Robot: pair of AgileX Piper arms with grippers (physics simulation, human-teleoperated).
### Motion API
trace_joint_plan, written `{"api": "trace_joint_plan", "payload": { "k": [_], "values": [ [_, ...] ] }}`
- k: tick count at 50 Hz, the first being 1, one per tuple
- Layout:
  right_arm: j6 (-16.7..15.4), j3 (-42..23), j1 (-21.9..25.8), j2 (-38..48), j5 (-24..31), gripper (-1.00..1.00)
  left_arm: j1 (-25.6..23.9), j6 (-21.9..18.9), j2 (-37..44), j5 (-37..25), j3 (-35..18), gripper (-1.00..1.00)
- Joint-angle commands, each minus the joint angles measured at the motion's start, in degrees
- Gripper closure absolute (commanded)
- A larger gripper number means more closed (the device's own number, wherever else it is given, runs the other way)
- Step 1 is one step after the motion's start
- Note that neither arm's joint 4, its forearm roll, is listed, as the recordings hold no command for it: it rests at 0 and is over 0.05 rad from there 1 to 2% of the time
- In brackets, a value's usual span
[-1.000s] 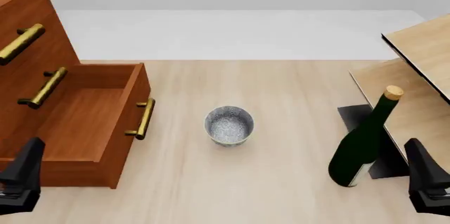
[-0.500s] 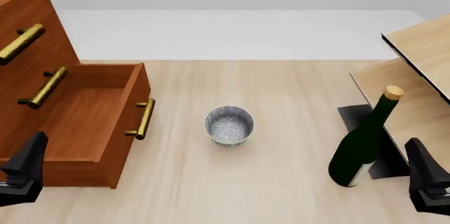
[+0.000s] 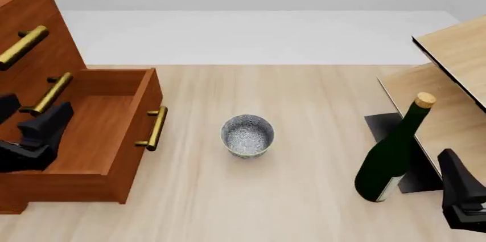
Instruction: Close the bottom drawer of the cabinet and open the top drawer.
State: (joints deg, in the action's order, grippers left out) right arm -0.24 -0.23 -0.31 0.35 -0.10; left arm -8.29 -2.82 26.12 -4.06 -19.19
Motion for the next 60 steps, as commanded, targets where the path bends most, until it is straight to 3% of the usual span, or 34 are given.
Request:
{"api": "trace_joint_plan", "payload": {
  "k": [1, 3, 4, 5, 8, 9, 11, 13, 15, 20, 21, 26, 30, 35, 40, 43, 46, 48, 49, 50, 60],
  "values": [
    [0.2, 0.0, -0.1, 0.0, 0.0, -1.0, -6.0, -2.2, 6.4, -5.5, -7.5, -1.0],
    [0.3, 0.0, -0.1, 0.1, 0.0, -1.0, -5.0, -6.1, 10.7, -7.1, -8.7, -1.0],
    [0.3, 0.0, -0.1, 0.1, 0.0, -1.0, -5.0, -6.1, 10.7, -7.1, -8.7, -1.0],
    [0.3, 0.0, -0.1, 0.1, 0.0, -1.0, -5.6, -2.5, 13.8, -8.5, -9.8, -1.0],
    [0.3, 0.0, -0.4, 0.3, -0.2, -1.0, -6.7, -1.6, 14.6, -10.9, -12.0, -1.0],
    [0.4, -0.1, -0.4, 0.4, -0.3, -1.0, -8.6, 1.0, 15.5, -12.0, -13.2, -1.0],
    [0.4, -0.1, -0.5, 0.4, -0.3, -1.0, -8.4, -1.0, 15.2, -13.4, -14.4, -1.0],
    [0.5, -0.1, -0.5, 0.4, -0.3, -1.0, -11.4, 1.9, 17.0, -15.6, -16.6, -1.0],
    [0.6, -0.1, -0.6, 0.5, -0.3, -1.0, -11.9, 0.2, 17.9, -16.8, -17.8, -1.0],
    [1.0, -0.3, -0.6, 0.7, -0.3, -1.0, -15.1, 2.2, 20.5, -18.6, -19.1, -1.0],
    [1.1, -0.3, -0.6, 0.8, -0.4, -1.0, -15.2, 0.4, 21.0, -19.0, -19.3, -1.0],
    [1.2, -0.3, -0.6, 1.5, -1.1, -1.0, -19.6, 8.5, 24.7, -19.6, -20.4, -1.0],
    [1.5, -0.4, -0.7, 1.9, -1.3, -1.0, -21.0, 8.6, 26.2, -20.4, -22.1, -1.0],
    [1.8, -0.4, -0.9, 2.6, -2.0, -1.0, -21.8, 9.0, 28.4, -20.6, -22.4, -1.0],
    [1.9, -0.5, -1.2, 3.0, -2.4, -1.0, -24.0, 15.3, 30.8, -20.2, -22.2, -1.0],
    [2.0, -0.5, -1.2, 2.6, -2.0, -1.0, -24.3, 16.8, 32.1, -19.9, -21.9, -1.0],
    [2.1, -0.6, -1.3, 2.3, -1.6, -1.0, -22.2, 13.2, 33.2, -19.6, -21.3, -1.0],
    [2.0, -0.5, -1.4, 1.8, -1.3, -1.0, -23.5, 16.1, 34.5, -19.2, -20.4, -1.0],
    [2.1, -0.5, -1.4, 1.9, -1.3, -1.0, -22.5, 14.6, 34.6, -19.4, -20.3, -1.0],
    [2.0, -0.5, -1.4, 1.7, -1.1, -1.0, -23.4, 16.5, 35.2, -19.4, -19.8, -1.0],
    [2.3, -0.7, -1.2, 0.6, 0.2, -1.0, -23.4, 16.6, 37.8, -20.0, -18.2, -1.0]
  ]
}}
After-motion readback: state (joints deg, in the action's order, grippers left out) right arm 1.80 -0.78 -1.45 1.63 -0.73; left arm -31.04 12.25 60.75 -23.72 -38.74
